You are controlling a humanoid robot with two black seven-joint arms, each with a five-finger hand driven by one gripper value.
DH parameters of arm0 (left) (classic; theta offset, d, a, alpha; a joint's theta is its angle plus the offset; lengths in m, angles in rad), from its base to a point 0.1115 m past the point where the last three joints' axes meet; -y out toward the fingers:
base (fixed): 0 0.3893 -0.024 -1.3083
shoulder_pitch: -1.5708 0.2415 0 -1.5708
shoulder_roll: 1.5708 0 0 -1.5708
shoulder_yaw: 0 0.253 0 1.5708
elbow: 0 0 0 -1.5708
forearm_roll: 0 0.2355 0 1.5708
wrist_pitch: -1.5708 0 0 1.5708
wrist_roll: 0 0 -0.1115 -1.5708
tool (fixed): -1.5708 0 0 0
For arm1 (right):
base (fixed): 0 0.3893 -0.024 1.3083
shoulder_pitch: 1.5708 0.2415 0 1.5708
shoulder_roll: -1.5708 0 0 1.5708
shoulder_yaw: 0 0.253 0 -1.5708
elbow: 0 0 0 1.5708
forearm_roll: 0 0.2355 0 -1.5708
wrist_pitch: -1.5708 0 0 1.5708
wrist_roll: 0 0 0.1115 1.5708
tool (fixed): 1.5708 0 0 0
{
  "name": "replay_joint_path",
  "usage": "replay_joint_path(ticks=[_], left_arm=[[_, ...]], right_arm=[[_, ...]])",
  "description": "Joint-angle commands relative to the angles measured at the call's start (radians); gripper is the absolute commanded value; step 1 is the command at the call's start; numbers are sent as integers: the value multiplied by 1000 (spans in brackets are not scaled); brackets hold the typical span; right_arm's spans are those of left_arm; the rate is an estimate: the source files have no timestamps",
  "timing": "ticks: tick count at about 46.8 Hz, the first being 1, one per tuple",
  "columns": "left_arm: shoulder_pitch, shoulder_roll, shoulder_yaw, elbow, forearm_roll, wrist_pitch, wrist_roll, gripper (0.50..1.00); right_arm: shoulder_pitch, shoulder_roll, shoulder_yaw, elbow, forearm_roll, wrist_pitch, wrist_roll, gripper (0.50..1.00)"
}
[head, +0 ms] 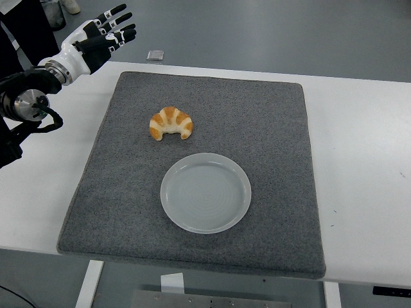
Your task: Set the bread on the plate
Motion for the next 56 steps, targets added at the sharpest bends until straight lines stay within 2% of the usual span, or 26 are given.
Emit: replay_joint_path(ticks=[1,31,37,41,44,52,56], left_arm=[[1,0,0,1,4,0,0,990],[-13,5,2,-9,5,-9,0,990],[-23,15,0,-51,4,0,2,988],[-48,61,-1,-104,4,8,3,988],[-54,100,-1,-165,4,43,5,988],[-56,182,12,-367,10,184,5,986],[-60,218,15,-462,68,239,5,979]], right_arm=[[0,0,-1,1,0,0,0,952],[0,0,0,1,0,-2,0,952],[0,0,0,1,0,-2,0,952],[0,0,0,-1,2,-2,0,952],[0,0,0,-1,2,-3,0,952],[0,0,0,-1,3,-3,0,952],[0,0,0,-1,3,-3,0,952]])
